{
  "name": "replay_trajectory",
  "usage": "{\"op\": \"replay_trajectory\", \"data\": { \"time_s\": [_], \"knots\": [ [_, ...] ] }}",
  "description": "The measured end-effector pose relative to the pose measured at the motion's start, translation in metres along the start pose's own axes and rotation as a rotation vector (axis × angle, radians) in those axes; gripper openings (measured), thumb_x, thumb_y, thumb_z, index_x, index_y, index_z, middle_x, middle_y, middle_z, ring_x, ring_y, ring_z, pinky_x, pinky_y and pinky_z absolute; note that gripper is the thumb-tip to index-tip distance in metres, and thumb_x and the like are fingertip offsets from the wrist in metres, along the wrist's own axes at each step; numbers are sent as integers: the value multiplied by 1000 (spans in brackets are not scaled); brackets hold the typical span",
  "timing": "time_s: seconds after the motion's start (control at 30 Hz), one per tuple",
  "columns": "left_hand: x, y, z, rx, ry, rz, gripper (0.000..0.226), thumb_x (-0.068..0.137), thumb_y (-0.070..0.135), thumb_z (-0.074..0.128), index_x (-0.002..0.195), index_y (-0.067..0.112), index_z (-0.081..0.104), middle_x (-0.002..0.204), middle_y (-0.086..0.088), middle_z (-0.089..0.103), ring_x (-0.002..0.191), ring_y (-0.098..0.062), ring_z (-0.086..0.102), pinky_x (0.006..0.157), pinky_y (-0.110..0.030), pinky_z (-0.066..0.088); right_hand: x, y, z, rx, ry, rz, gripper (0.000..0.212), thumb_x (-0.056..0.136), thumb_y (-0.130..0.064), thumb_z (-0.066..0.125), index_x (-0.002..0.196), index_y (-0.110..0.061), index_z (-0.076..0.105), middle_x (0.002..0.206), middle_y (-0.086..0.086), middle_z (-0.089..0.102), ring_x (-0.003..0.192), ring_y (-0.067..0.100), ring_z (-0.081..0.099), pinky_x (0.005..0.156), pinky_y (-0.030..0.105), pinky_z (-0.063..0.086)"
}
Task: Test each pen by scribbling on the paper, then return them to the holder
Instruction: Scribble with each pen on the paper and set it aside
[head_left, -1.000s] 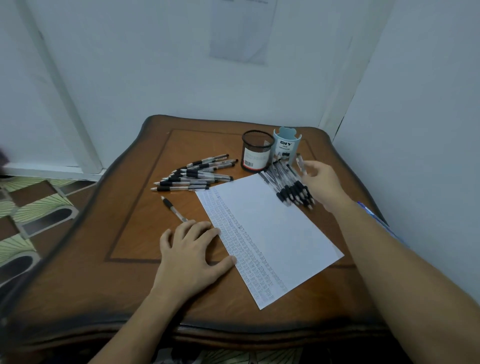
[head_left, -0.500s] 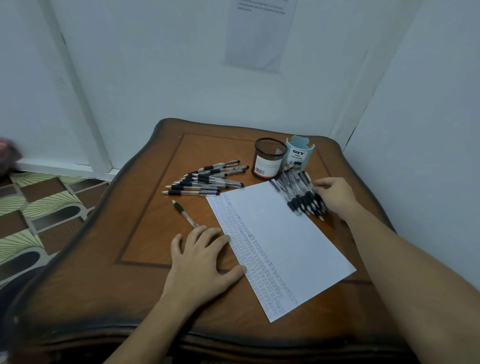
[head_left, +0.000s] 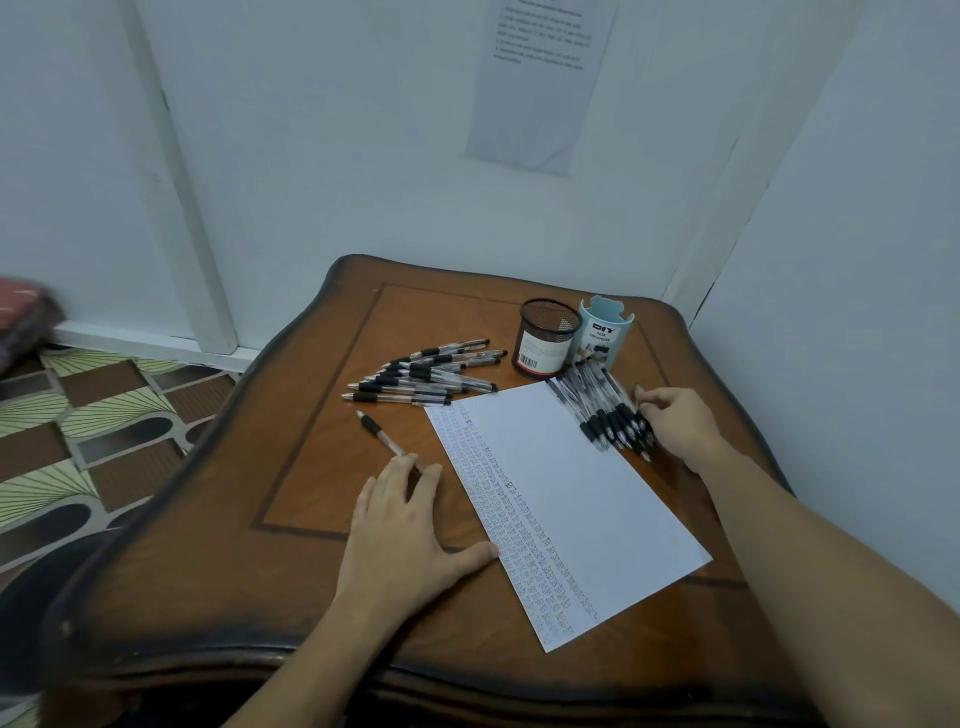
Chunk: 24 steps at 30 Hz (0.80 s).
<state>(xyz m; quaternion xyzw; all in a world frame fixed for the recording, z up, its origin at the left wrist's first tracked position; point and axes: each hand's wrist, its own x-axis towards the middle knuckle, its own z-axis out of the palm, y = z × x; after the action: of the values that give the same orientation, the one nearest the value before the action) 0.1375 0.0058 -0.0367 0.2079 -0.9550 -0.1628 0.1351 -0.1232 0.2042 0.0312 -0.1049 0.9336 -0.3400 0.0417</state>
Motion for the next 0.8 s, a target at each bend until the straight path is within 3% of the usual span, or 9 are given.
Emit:
{"op": "replay_trajectory", "data": {
  "time_s": [0.1,0.2,0.23,0.3,0.37,0.47,0.6,0.67,0.8],
  "knots": [
    [-2,-1,-2,-23,29,-46,124,54,98,28,148,17,37,154,-5,31,143,-22,27,120,-41,19,0,0,0,13,-11,9,35,104,-31,50,120,-6,69,126,16,66,94,28,58,78,32,40],
    [-3,-1,-5,36,-18,-88,134,48,102,15,152,19,24,159,1,22,148,-16,16,121,-41,7,3,1,0,-30,-20,-8,30,103,-15,53,131,-10,63,134,11,61,88,17,52,69,26,42],
    [-3,-2,-5,71,-34,-103,140,43,104,6,153,20,20,160,2,19,149,-15,11,121,-42,4,4,2,1,-35,-8,-7,31,102,-11,52,132,-10,62,135,11,60,93,18,54,71,25,45],
    [-2,-3,-6,103,-44,-132,149,34,103,-11,153,19,20,161,2,18,150,-15,8,121,-43,2,6,3,2,-32,40,5,31,103,-7,50,131,-9,62,135,11,61,112,25,57,88,31,47],
    [-2,-4,-8,114,-48,-138,153,31,102,-17,152,18,23,161,2,20,150,-15,9,121,-41,4,7,6,3,-35,66,22,32,103,-4,47,130,-8,63,135,12,61,122,29,55,95,33,44],
    [-2,-8,-11,147,-52,-112,151,31,101,-18,152,20,24,160,5,19,149,-12,11,121,-36,5,8,9,4,-56,70,43,33,104,-4,45,131,-7,63,135,13,61,120,30,55,92,33,44],
    [-4,-15,-9,126,-45,-66,141,45,102,-8,151,19,33,158,3,28,147,-14,20,120,-37,10,10,12,5,-79,50,58,34,105,-5,40,129,-7,64,132,14,61,102,24,54,81,31,43],
    [-5,-18,-6,114,-30,-51,135,53,102,-3,148,16,39,156,0,34,146,-17,25,119,-39,13,11,14,5,-68,49,61,34,105,-7,41,131,-8,63,134,13,60,109,26,55,84,31,43],
    [-6,-20,-5,113,-44,-36,136,52,100,-9,151,17,34,159,0,28,148,-16,19,120,-37,9,10,15,8,-99,22,35,31,105,-15,45,130,-14,63,136,10,60,119,29,54,92,37,45]
  ]
}}
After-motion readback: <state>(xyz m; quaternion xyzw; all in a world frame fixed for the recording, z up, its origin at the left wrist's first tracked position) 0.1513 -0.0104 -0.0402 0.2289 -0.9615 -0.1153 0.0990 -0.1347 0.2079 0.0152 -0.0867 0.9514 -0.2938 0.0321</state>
